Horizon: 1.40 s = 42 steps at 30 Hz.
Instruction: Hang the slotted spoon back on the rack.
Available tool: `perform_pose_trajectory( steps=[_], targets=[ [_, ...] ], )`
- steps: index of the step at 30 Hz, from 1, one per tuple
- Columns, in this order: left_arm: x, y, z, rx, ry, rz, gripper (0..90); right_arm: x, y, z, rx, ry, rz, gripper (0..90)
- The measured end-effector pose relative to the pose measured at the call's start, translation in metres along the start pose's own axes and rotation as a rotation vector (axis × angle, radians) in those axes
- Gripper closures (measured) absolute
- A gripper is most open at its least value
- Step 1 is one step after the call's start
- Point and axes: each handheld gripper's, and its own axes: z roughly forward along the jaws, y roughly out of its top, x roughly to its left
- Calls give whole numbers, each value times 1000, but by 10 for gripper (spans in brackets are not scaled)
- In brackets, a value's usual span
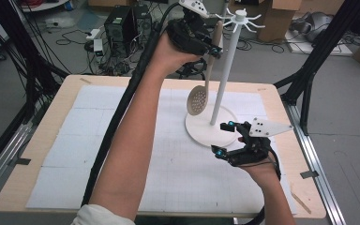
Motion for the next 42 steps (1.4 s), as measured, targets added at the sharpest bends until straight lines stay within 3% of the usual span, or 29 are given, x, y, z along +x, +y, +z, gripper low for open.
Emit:
perform_pose_trajectory(
  steps=[7,10,15,20,27,32,34,42],
  targets=[
    [3,-2,-1,4,-1,2,665,0,0,0,1,2,3,176],
    [4,-5,-3,11,12,-20,546,0,-1,0,3,2,2,176],
    [4,-14,-11,-13,8,-47,477,0,-1,0,2,2,0,176],
    [7,-25,-21,5,9,-74,432,1,0,2,13,4,2,176],
    [4,-50,-51,-119,-8,-91,413,1,0,2,10,3,-2,176],
    [2,-72,-72,-153,25,-91,414,0,0,1,7,-8,-4,176],
    [1,-80,-79,-176,20,-101,419,0,1,1,7,-8,-2,176],
    [-4,-107,-103,-186,56,-114,391,2,1,3,15,-2,-1,177]
  ],
)
